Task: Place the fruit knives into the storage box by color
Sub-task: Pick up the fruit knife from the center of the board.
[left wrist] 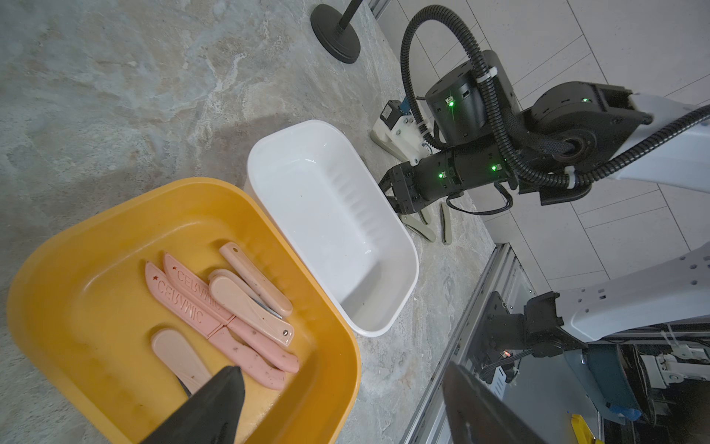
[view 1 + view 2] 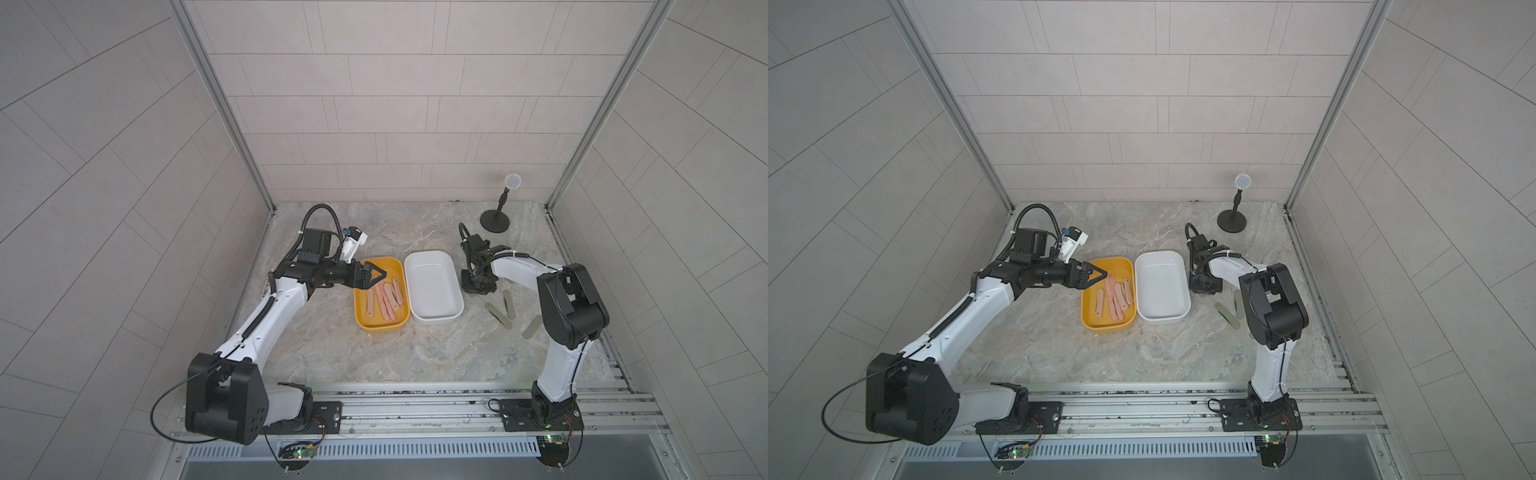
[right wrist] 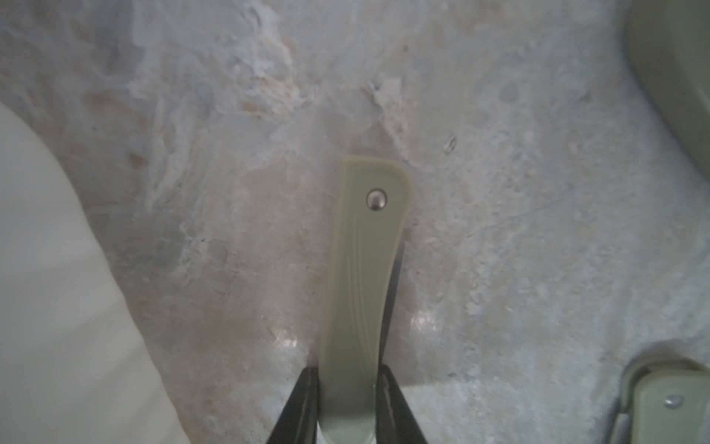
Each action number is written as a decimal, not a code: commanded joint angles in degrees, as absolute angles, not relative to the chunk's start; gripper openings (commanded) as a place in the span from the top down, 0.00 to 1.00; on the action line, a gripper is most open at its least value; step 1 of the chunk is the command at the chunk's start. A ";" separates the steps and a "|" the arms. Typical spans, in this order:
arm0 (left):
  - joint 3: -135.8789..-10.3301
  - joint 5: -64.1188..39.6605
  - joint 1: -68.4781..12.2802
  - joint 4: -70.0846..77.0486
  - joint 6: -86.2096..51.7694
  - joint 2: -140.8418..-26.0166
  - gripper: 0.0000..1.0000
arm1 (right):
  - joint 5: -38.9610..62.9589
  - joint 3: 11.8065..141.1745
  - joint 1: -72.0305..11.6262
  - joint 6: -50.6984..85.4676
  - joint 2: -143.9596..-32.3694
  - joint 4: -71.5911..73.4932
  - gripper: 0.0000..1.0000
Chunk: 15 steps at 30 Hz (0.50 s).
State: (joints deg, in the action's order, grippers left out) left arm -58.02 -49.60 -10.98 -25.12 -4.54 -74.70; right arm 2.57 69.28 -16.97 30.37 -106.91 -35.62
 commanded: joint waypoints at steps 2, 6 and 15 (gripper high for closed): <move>-57.75 -49.48 -10.59 -24.96 -3.87 -73.90 0.13 | 1.45 69.78 -17.26 29.63 -103.79 -40.49 0.78; -57.81 -49.36 -10.60 -24.96 -3.87 -73.96 0.13 | 1.14 70.90 -17.23 29.22 -102.12 -41.97 0.78; -58.09 -49.23 -10.55 -25.22 -3.87 -73.92 0.13 | 1.33 74.82 -18.38 28.53 -98.36 -46.40 0.78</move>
State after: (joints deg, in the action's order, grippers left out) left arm -58.02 -49.43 -10.94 -25.15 -4.51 -74.70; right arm 2.33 72.90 -17.30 29.06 -100.88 -42.92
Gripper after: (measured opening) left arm 0.875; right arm 0.248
